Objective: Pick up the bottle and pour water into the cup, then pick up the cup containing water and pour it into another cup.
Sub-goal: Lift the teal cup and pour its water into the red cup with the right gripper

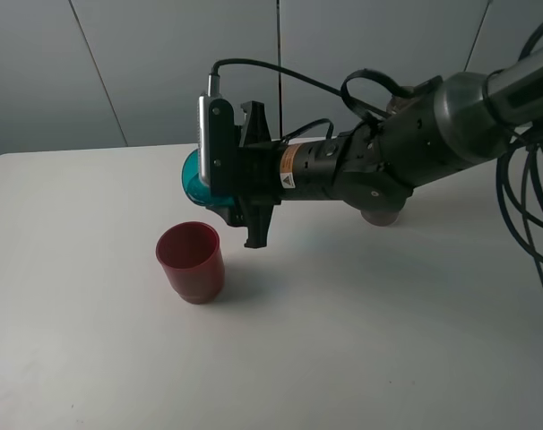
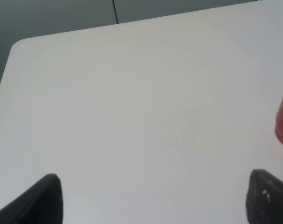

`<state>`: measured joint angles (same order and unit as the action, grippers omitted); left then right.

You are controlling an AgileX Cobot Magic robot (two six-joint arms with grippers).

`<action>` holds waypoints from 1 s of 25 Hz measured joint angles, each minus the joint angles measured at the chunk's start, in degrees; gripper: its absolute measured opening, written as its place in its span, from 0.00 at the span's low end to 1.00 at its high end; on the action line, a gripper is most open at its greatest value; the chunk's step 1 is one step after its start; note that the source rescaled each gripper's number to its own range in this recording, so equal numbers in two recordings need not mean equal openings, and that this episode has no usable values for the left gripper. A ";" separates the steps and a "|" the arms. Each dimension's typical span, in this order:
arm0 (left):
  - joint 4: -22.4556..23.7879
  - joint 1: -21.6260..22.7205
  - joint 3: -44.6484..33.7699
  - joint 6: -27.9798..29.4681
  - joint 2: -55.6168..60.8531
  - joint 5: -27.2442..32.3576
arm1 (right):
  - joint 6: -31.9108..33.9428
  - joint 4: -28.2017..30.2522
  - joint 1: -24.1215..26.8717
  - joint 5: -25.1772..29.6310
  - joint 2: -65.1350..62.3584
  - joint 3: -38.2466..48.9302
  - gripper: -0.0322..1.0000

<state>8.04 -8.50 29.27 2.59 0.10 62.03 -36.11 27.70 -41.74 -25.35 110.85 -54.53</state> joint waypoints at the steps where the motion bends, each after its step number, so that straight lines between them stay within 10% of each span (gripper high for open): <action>1: 0.00 0.00 0.00 0.00 0.00 0.00 | -0.80 0.00 -0.10 0.00 0.00 0.00 0.09; 25: 0.00 0.00 0.00 0.00 0.00 0.00 | -14.11 -5.98 -1.55 2.23 0.00 -1.72 0.09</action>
<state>8.04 -8.50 29.27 2.59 0.10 62.03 -50.22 21.71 -43.29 -23.12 110.85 -56.26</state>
